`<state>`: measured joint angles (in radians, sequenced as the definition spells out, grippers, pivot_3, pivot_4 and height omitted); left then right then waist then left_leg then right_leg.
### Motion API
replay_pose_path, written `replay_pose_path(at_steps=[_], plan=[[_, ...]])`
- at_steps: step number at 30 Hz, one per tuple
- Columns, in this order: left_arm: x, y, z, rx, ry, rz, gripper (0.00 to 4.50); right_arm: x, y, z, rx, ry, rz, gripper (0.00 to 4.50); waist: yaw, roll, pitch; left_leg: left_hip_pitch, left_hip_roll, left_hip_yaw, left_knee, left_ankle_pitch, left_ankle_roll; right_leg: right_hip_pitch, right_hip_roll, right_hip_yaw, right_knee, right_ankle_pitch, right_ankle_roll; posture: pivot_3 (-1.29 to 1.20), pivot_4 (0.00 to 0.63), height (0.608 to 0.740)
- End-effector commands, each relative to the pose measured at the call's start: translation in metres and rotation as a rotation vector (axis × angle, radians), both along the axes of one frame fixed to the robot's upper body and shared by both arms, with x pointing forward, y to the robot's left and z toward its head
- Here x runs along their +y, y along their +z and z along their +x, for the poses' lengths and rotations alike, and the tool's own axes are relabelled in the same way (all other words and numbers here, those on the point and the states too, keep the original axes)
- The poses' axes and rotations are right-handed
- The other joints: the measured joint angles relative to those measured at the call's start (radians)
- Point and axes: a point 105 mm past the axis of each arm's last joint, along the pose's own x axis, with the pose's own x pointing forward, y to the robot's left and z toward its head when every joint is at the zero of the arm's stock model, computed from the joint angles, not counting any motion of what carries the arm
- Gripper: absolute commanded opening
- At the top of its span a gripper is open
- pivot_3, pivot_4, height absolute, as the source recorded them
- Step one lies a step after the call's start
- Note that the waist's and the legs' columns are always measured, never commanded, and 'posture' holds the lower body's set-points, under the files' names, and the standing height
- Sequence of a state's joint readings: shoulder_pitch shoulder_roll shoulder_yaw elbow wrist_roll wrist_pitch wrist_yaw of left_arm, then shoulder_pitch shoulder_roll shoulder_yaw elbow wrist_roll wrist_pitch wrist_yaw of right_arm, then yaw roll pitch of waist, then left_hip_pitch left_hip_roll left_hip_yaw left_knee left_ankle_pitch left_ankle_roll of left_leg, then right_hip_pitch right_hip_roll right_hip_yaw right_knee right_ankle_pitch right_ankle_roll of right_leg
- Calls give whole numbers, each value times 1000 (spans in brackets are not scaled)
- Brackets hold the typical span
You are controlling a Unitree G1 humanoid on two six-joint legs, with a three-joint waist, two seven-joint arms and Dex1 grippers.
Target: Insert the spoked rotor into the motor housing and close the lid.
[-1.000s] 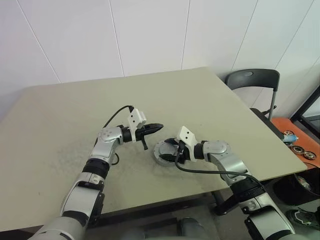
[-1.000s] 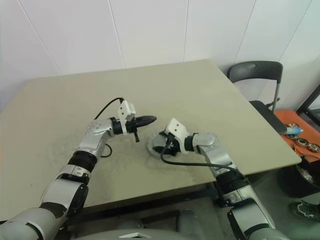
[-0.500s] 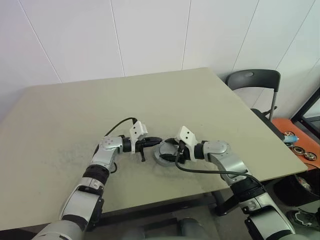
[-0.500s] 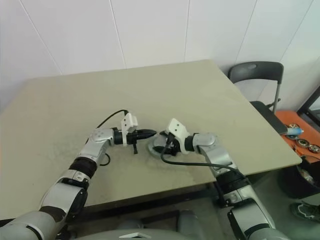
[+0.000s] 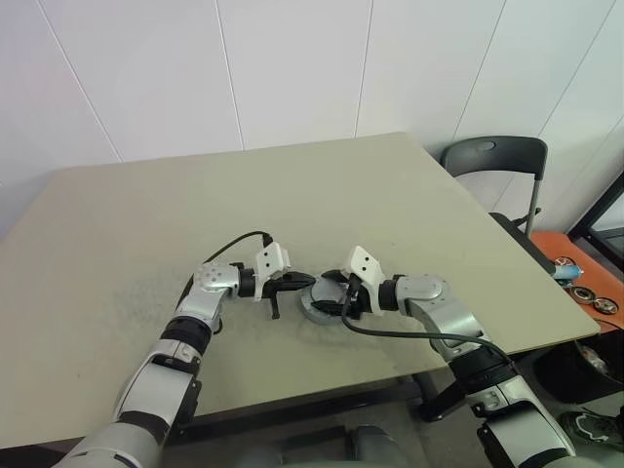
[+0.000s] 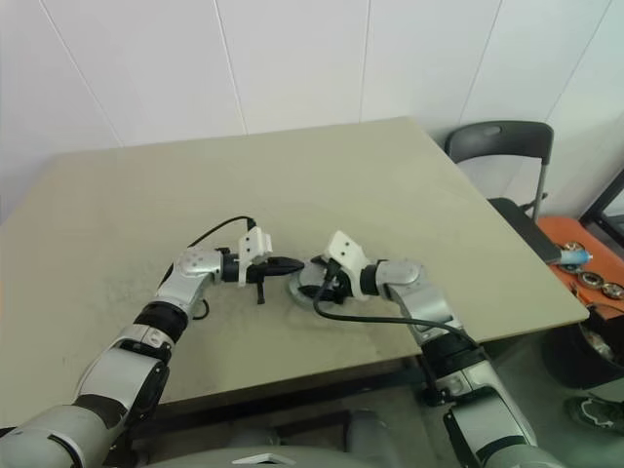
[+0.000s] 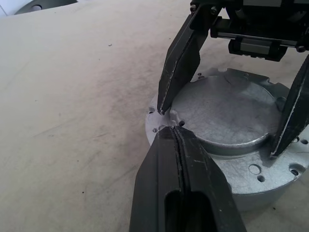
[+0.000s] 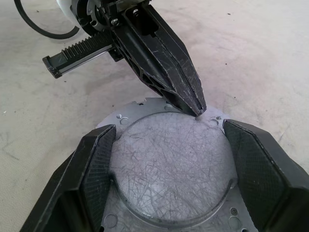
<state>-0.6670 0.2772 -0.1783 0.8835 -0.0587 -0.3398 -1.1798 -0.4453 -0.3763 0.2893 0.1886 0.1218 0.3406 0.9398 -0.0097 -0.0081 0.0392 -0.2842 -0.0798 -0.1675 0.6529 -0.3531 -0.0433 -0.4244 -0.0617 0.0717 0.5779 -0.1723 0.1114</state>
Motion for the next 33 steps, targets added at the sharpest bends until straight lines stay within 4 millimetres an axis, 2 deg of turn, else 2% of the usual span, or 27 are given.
replay_pose_path(at_steps=[1, 10, 12, 14, 18, 21, 24, 29, 33], plan=[[2, -11, -5, 50, -33, 56, 0, -5, -6, 1, 19, -12, -27, 3188, 0, 0, -1, 0, 0, 0, 0, 0, 0, 0, 0, 0, 0, 0, 0, 0, 0, 740], [2, -20, -11, 103, -61, 85, 0, -6, -5, 1, 26, -21, -19, 3188, 1, 1, -3, 1, 0, 0, 0, 0, 0, 1, 0, 0, 0, 0, 0, 0, 0, 740], [4, -24, -11, 110, -53, 87, 0, -6, -4, 1, 33, -23, -11, 3938, 2, 1, -3, 1, 0, 0, 0, 0, 0, 2, 0, 0, 0, 0, 0, 0, 0, 740], [7, -28, -11, 118, -41, 93, 0, -6, -3, 1, 35, -25, -4, 4486, 1, 2, -4, 2, 0, 0, 0, 0, 0, 2, 0, 0, 0, 0, 0, 0, 0, 740], [20, -39, -11, 139, 1, 114, 0, -7, 0, 6, 37, -59, 14, 4486, 0, 3, -5, 4, 0, 0, -1, 0, 0, 8, 0, 0, 0, -2, 3, 0, 0, 740], [27, -44, -11, 153, 23, 126, 0, -8, 3, 9, 47, -76, 39, 4486, -3, 3, -5, 16, 1, 0, -3, 0, 1, 21, 0, 0, -1, -4, 5, 0, 0, 740], [33, -47, -11, 164, 42, 135, 0, -8, 11, 12, 66, -96, 93, 4486, -4, 3, -5, 18, 1, 0, -3, 0, 1, 24, 0, 0, -1, -5, 4, 0, 0, 740], [34, -42, -6, 144, 69, 100, 0, -12, 24, 16, 91, -117, 161, 4486, -2, 4, -4, 16, 1, -1, -3, 0, 1, 20, 0, -1, -1, -4, 5, 0, 0, 740], [34, -34, 0, 114, 89, 62, 0, -16, 25, 19, 91, -137, 155, 4486, 1, 5, -5, 13, 1, -2, -3, 0, 0, 13, 0, -2, 0, -3, 5, 0, 0, 740]])
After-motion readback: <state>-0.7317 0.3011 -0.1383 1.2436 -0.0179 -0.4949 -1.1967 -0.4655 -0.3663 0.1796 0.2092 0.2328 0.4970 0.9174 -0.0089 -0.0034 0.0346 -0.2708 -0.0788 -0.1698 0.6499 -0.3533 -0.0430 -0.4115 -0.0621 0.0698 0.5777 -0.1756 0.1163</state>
